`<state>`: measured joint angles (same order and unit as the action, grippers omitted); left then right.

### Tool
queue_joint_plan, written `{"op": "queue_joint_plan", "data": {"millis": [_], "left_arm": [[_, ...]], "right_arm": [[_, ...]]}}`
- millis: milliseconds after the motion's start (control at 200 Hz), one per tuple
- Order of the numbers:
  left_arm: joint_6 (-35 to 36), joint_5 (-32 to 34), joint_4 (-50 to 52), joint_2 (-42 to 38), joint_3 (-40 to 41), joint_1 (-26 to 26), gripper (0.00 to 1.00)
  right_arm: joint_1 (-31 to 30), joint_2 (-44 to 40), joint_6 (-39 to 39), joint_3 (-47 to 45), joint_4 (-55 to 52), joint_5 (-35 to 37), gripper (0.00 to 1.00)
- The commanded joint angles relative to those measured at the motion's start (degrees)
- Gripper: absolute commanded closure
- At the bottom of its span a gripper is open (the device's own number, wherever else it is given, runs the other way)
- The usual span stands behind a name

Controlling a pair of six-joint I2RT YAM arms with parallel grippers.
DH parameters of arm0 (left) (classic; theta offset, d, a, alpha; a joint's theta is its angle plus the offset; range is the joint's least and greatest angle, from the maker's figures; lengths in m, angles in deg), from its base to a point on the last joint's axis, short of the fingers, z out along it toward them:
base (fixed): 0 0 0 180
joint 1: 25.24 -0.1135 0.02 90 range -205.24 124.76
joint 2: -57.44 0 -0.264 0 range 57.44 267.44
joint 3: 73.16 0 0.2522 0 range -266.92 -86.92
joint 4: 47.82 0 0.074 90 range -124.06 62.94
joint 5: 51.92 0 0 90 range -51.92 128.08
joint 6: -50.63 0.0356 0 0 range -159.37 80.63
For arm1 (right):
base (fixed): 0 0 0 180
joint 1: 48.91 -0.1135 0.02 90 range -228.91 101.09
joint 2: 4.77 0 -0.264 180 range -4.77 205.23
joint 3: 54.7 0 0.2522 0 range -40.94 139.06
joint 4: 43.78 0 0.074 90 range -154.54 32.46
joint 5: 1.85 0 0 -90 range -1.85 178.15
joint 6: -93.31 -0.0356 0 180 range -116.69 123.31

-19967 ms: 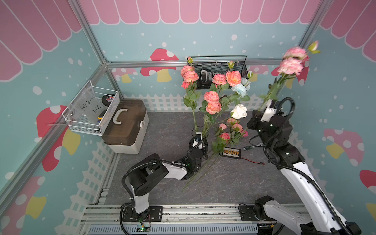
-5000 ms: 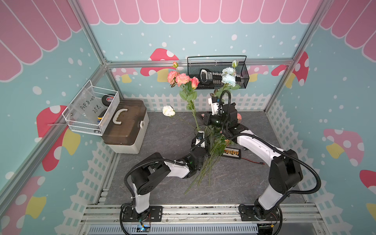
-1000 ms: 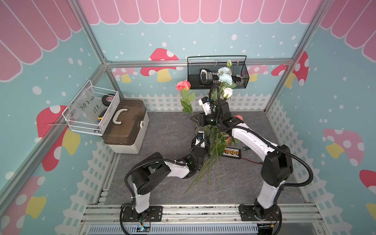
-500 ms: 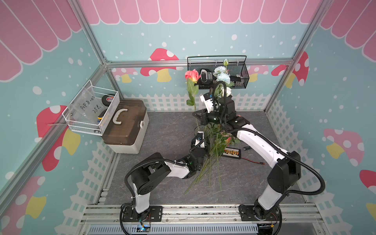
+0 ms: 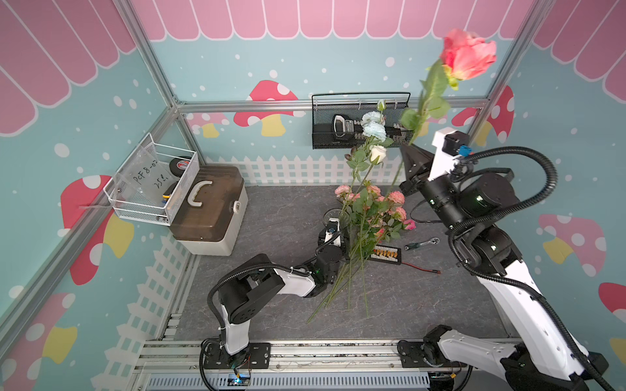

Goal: Pick out pink flowers from the vase
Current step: Place the flower at the center of the board, then place the vase at the center of the board.

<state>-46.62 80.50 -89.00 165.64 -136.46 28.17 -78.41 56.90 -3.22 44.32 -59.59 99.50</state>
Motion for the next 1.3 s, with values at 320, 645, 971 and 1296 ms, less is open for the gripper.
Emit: {"op": "queue_joint_plan", "data": {"millis": [320, 645, 971, 1296], "left_arm": [[-3.7, -1.1, 8.0, 2.5, 2.5, 0.5, 1.0], [-2.7, -2.8, 8.9, 2.4, 1.4, 0.5, 1.0], [5.2, -1.8, 11.3, 1.8, -0.3, 0.6, 0.65], [7.6, -2.3, 12.1, -0.9, -1.6, 1.1, 0.28]], "right_arm": [[13.2, -1.0, -34.2, -24.2, -12.5, 3.8, 1.0], [13.2, 13.0, -42.5, -32.7, 2.3, -23.6, 0.97], [13.2, 13.7, -41.0, -32.1, 2.5, -24.5, 0.6], [13.2, 11.6, -39.5, -32.3, 2.4, -23.8, 0.54]]}}
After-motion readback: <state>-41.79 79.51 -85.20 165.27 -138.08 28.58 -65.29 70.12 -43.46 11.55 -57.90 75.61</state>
